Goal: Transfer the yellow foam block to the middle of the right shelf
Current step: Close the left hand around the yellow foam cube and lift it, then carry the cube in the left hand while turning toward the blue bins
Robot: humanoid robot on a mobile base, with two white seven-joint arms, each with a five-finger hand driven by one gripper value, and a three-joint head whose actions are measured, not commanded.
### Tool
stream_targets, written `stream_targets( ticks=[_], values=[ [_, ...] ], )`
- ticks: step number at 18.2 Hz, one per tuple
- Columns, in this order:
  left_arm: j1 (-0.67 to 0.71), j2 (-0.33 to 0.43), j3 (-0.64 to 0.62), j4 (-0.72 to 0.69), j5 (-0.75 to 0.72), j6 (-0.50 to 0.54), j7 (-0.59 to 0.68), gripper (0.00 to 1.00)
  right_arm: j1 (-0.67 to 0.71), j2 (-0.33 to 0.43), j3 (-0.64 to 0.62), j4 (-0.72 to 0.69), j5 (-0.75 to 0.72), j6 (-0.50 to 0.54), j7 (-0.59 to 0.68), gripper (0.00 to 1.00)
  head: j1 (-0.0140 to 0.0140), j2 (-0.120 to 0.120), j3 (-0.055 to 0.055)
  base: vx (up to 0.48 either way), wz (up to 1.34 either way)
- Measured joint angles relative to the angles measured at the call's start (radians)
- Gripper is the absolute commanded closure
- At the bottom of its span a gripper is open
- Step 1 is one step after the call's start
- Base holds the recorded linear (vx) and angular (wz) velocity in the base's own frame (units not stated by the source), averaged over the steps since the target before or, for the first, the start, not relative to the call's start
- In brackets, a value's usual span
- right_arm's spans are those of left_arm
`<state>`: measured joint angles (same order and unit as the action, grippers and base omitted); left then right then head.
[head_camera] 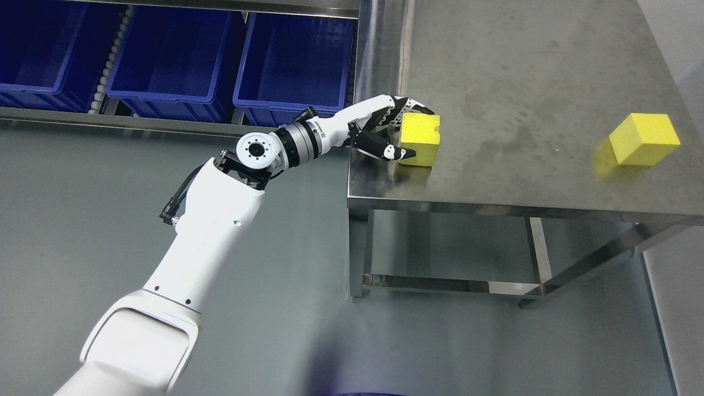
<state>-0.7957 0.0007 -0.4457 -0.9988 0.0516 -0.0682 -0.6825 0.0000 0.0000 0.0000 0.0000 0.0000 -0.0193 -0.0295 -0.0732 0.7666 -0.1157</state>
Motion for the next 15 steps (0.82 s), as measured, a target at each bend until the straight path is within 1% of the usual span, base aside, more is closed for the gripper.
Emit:
stream_targets(
  ticks=[2, 4, 7, 8, 9, 10, 12, 15],
  values=[
    [0.000, 0.000, 0.030, -0.011, 0.068, -0.023, 0.012, 0.71, 0.000, 0.000, 0.000, 0.000, 0.000, 0.000, 0.000, 0.00, 0.0000, 0.000, 0.000, 0.006, 0.21],
    [0.000, 0.000, 0.075, -0.032, 0.150, -0.064, 0.053, 0.71, 0.000, 0.000, 0.000, 0.000, 0.000, 0.000, 0.000, 0.00, 0.0000, 0.000, 0.000, 0.022, 0.32],
    [0.003, 0.000, 0.143, -0.059, 0.242, -0.213, 0.187, 0.71, 0.000, 0.000, 0.000, 0.000, 0.000, 0.000, 0.000, 0.00, 0.0000, 0.000, 0.000, 0.030, 0.47],
    [0.006, 0.000, 0.166, -0.069, 0.264, -0.270, 0.258, 0.72, 0.000, 0.000, 0.000, 0.000, 0.000, 0.000, 0.000, 0.00, 0.0000, 0.000, 0.000, 0.039, 0.53],
    [0.011, 0.000, 0.186, -0.079, 0.281, -0.301, 0.327, 0.74, 0.000, 0.000, 0.000, 0.000, 0.000, 0.000, 0.000, 0.00, 0.0000, 0.000, 0.000, 0.071, 0.55],
    [0.020, 0.000, 0.210, -0.094, 0.297, -0.323, 0.409, 0.77, 0.000, 0.000, 0.000, 0.000, 0.000, 0.000, 0.000, 0.00, 0.0000, 0.000, 0.000, 0.071, 0.55],
    [0.052, -0.001, 0.252, -0.132, 0.317, -0.339, 0.547, 0.77, 0.000, 0.000, 0.000, 0.000, 0.000, 0.000, 0.000, 0.00, 0.0000, 0.000, 0.000, 0.085, 0.51],
    [0.129, -0.001, 0.298, -0.202, 0.334, -0.331, 0.627, 0.77, 0.000, 0.000, 0.000, 0.000, 0.000, 0.000, 0.000, 0.00, 0.0000, 0.000, 0.000, 0.128, 0.52]
  ],
)
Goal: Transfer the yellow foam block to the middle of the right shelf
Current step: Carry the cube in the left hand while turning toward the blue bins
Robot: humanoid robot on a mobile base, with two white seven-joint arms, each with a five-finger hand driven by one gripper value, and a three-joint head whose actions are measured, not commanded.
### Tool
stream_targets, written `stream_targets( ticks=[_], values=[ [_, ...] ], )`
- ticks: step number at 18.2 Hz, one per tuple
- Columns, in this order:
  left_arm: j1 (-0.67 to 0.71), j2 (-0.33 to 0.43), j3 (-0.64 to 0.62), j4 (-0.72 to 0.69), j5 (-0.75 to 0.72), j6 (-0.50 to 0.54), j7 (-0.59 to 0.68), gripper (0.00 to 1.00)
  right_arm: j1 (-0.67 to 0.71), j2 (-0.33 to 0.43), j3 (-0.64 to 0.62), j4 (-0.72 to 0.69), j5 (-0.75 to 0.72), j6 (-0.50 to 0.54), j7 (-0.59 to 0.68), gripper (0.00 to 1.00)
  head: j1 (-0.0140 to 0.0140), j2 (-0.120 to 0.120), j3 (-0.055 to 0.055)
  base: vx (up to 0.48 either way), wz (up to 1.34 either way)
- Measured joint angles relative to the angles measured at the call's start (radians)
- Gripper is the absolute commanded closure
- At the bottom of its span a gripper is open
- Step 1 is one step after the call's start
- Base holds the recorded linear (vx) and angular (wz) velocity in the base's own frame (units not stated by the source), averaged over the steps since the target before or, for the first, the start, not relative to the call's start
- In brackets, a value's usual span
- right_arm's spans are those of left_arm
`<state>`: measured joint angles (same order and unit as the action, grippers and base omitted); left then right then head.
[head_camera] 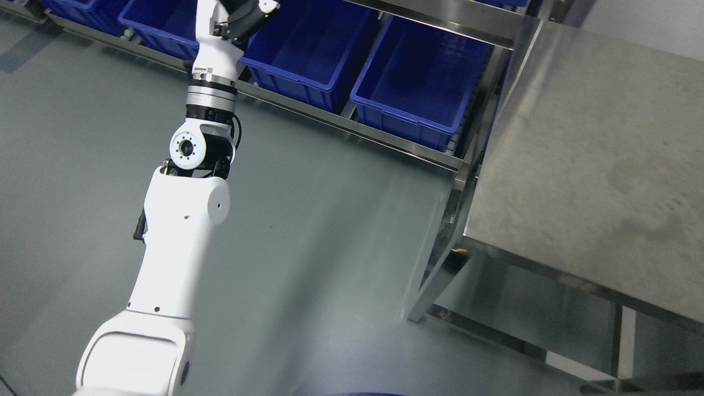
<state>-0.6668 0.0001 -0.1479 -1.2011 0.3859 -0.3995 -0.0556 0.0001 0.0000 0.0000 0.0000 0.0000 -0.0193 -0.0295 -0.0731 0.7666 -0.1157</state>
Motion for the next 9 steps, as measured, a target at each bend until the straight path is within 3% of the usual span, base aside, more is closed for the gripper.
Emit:
stream_targets(
  ticks=[9],
  values=[
    [0.240, 0.000, 0.102, -0.216, 0.020, 0.013, 0.002, 0.77, 0.000, 0.000, 0.000, 0.000, 0.000, 0.000, 0.000, 0.00, 0.0000, 0.000, 0.000, 0.181, 0.69]
  ],
)
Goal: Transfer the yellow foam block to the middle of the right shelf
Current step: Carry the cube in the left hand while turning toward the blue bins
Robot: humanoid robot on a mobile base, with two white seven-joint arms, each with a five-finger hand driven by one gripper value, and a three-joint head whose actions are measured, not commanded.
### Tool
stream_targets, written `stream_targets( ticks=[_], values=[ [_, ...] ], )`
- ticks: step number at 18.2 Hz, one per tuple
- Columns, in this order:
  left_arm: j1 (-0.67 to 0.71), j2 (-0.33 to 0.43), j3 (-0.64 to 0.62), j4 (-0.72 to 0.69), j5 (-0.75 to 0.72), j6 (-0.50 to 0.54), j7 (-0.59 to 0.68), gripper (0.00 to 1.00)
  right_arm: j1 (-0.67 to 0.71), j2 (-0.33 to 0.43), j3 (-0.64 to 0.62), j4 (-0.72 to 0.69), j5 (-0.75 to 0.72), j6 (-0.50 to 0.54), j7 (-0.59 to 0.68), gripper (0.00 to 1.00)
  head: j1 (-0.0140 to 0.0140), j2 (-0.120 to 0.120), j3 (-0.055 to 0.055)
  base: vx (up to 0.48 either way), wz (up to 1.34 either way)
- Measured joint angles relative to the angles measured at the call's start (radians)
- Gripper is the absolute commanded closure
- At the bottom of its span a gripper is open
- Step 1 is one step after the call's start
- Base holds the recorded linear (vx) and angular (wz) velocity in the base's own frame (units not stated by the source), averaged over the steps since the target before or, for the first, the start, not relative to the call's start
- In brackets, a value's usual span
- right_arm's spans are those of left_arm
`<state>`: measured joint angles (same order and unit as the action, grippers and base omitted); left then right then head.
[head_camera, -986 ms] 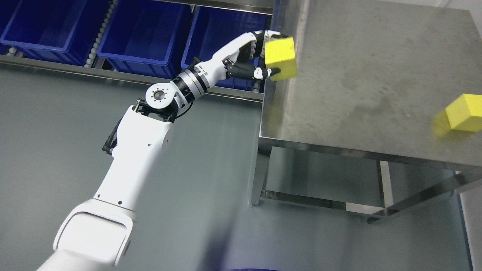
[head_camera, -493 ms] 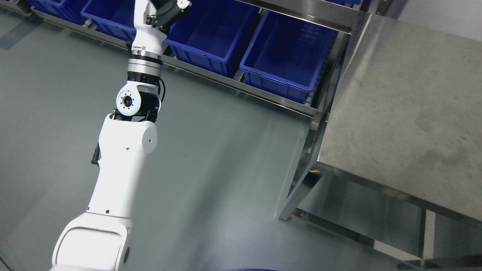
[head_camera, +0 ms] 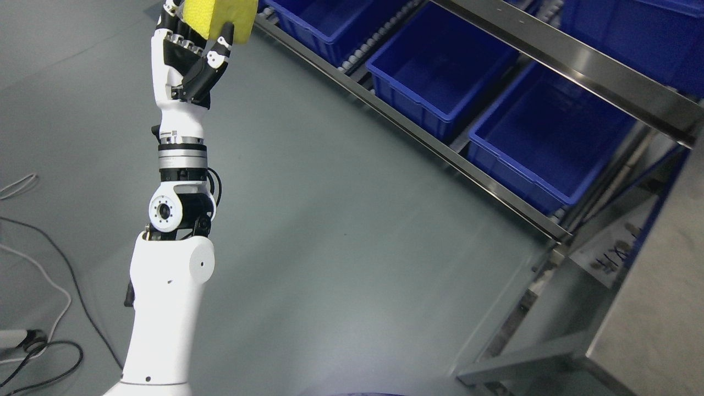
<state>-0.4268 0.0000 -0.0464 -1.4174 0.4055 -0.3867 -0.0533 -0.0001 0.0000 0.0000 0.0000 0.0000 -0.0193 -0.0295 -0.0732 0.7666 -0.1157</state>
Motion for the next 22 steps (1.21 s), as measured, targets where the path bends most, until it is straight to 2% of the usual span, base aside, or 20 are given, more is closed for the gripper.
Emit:
stream_targets(
  ticks=[12, 22],
  values=[
    [0.136, 0.025, 0.102, -0.145, 0.004, -0.002, -0.020, 0.77, 0.000, 0.000, 0.000, 0.000, 0.000, 0.000, 0.000, 0.00, 0.0000, 0.000, 0.000, 0.225, 0.50],
    [0.181, 0.053, 0.132, -0.195, 0.004, -0.010, -0.031, 0.77, 0.000, 0.000, 0.000, 0.000, 0.000, 0.000, 0.000, 0.00, 0.0000, 0.000, 0.000, 0.380, 0.11]
  ],
)
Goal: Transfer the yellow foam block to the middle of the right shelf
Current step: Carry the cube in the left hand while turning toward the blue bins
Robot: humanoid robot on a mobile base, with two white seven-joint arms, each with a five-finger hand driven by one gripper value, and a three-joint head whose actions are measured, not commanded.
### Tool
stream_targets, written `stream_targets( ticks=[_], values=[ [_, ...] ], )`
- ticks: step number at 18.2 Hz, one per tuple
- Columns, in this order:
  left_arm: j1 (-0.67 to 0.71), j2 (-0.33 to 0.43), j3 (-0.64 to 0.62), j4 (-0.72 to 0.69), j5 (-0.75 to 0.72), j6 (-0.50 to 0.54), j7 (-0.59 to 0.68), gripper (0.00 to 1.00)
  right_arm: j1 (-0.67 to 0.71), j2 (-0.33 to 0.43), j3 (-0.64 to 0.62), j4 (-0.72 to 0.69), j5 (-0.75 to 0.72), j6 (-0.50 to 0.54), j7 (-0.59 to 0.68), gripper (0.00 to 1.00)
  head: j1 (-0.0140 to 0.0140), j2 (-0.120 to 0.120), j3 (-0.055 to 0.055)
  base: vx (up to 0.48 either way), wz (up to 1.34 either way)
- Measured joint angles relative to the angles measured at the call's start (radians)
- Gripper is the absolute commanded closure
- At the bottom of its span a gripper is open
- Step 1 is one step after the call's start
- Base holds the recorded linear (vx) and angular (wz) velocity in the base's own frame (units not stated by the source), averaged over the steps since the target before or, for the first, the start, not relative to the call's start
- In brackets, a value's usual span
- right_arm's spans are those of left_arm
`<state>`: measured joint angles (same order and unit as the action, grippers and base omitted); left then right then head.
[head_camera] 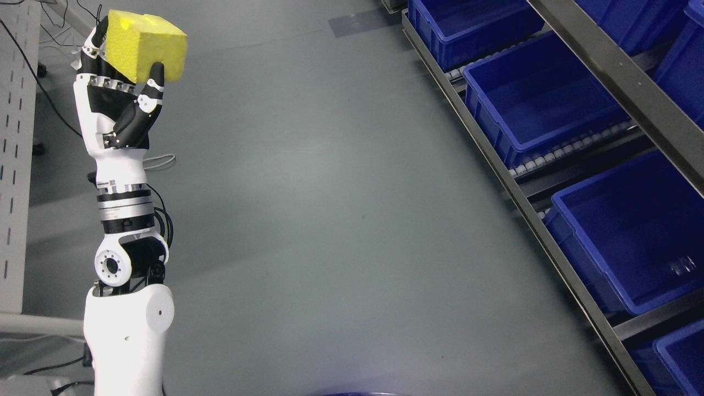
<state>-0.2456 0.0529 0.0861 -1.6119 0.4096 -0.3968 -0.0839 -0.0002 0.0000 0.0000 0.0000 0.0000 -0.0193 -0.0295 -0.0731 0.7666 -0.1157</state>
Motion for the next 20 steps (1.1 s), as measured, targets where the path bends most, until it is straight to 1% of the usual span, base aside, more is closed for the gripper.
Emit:
stream_targets(
  ticks=[7, 12, 17, 19, 20],
  values=[
    [0.027, 0.025, 0.009, -0.023, 0.000, -0.006, -0.006, 0.77, 0.000, 0.000, 0.000, 0.000, 0.000, 0.000, 0.000, 0.00, 0.0000, 0.000, 0.000, 0.413, -0.31],
    [0.042, 0.038, 0.012, -0.036, 0.000, -0.014, -0.072, 0.76, 0.000, 0.000, 0.000, 0.000, 0.000, 0.000, 0.000, 0.00, 0.0000, 0.000, 0.000, 0.384, -0.64],
    [0.017, 0.059, 0.014, -0.047, 0.000, -0.023, -0.087, 0.77, 0.000, 0.000, 0.000, 0.000, 0.000, 0.000, 0.000, 0.00, 0.0000, 0.000, 0.000, 0.330, -0.56],
    [-0.024, 0.080, 0.009, -0.050, 0.000, 0.024, -0.089, 0.77, 0.000, 0.000, 0.000, 0.000, 0.000, 0.000, 0.000, 0.00, 0.0000, 0.000, 0.000, 0.288, -0.43],
    [-0.061, 0.098, 0.002, -0.050, 0.000, 0.072, -0.093, 0.77, 0.000, 0.000, 0.000, 0.000, 0.000, 0.000, 0.000, 0.00, 0.0000, 0.000, 0.000, 0.266, -0.33]
  ],
)
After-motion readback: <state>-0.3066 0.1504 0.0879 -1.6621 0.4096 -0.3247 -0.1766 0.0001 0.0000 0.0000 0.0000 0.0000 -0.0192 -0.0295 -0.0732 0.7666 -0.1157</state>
